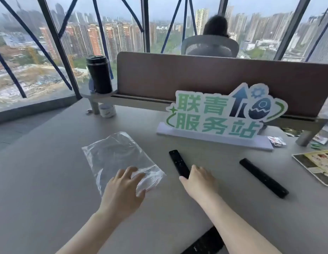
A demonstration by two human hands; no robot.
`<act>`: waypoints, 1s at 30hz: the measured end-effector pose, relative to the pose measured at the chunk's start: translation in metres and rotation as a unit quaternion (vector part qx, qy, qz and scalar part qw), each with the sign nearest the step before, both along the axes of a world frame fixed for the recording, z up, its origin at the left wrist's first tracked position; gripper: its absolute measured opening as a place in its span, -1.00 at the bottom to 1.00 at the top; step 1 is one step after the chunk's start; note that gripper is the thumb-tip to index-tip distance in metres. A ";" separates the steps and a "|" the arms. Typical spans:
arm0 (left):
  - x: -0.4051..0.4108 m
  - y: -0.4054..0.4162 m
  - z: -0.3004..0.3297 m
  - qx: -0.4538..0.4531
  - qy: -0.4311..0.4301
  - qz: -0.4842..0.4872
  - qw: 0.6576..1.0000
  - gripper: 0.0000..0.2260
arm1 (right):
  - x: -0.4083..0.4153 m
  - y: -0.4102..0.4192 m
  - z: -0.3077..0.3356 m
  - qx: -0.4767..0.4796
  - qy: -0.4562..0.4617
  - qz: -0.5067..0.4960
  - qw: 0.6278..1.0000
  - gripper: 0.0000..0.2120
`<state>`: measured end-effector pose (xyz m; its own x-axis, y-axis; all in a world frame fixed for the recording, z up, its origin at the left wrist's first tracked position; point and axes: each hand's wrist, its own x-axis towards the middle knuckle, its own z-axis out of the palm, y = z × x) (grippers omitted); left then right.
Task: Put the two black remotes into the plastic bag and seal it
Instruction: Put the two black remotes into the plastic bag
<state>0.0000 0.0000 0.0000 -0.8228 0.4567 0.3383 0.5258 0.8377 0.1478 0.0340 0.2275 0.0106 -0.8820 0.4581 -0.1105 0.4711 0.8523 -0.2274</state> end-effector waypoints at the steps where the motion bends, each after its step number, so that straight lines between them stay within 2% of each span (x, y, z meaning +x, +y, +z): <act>1: 0.002 -0.004 -0.002 -0.003 0.004 -0.011 1.000 -0.72 | 0.002 -0.002 -0.002 0.001 -0.007 -0.005 1.000 -0.59; 3: 0.005 -0.010 -0.009 -0.039 0.021 0.013 0.999 -0.85 | 0.006 -0.006 -0.007 -0.005 0.003 -0.014 1.000 -0.60; 5: 0.005 -0.016 -0.011 -0.051 0.011 0.038 0.998 -0.89 | 0.014 -0.011 -0.007 -0.045 0.013 -0.026 0.999 -0.63; 8: 0.013 -0.020 -0.008 -0.028 0.000 0.047 0.999 -0.93 | 0.041 -0.010 -0.004 -0.170 0.068 -0.046 0.982 -0.75; 11: 0.023 -0.014 0.006 0.020 0.011 0.030 0.999 -0.94 | 0.087 0.002 0.021 -0.378 0.156 -0.084 0.909 -0.77; 13: 0.033 -0.003 0.015 0.068 0.019 0.014 0.997 -0.97 | 0.122 0.006 0.043 -0.462 0.165 -0.093 0.866 -0.74; 14: 0.037 0.004 0.020 0.087 0.016 0.010 0.996 -0.95 | 0.135 0.004 0.053 -0.484 0.149 -0.086 0.858 -0.73; 17: 0.050 0.024 0.033 0.146 -0.008 -0.014 0.989 -0.86 | 0.148 -0.010 0.065 -0.485 0.086 -0.050 0.869 -0.72; 20: 0.059 0.039 0.044 0.166 -0.025 -0.027 0.985 -0.81 | 0.130 -0.034 0.056 -0.447 0.077 -0.031 0.891 -0.69; 21: 0.060 0.042 0.046 0.172 -0.026 -0.025 0.984 -0.80 | 0.123 -0.043 0.051 -0.449 0.083 -0.017 0.890 -0.71; 24: 0.062 0.041 0.045 0.191 -0.030 -0.015 0.981 -0.81 | 0.116 -0.059 0.035 -0.509 0.101 0.010 0.855 -0.85; 25: 0.062 0.039 0.043 0.190 -0.028 -0.010 0.981 -0.82 | 0.119 -0.057 0.032 -0.500 0.110 0.007 0.859 -0.86; 27: 0.062 0.034 0.037 0.189 -0.037 0.002 0.981 -0.83 | 0.128 -0.045 0.025 -0.435 0.137 -0.003 0.890 -0.82; 30: 0.062 0.028 0.028 0.199 -0.043 0.002 0.979 -0.84 | 0.148 -0.010 0.014 -0.218 0.109 0.043 0.969 -0.72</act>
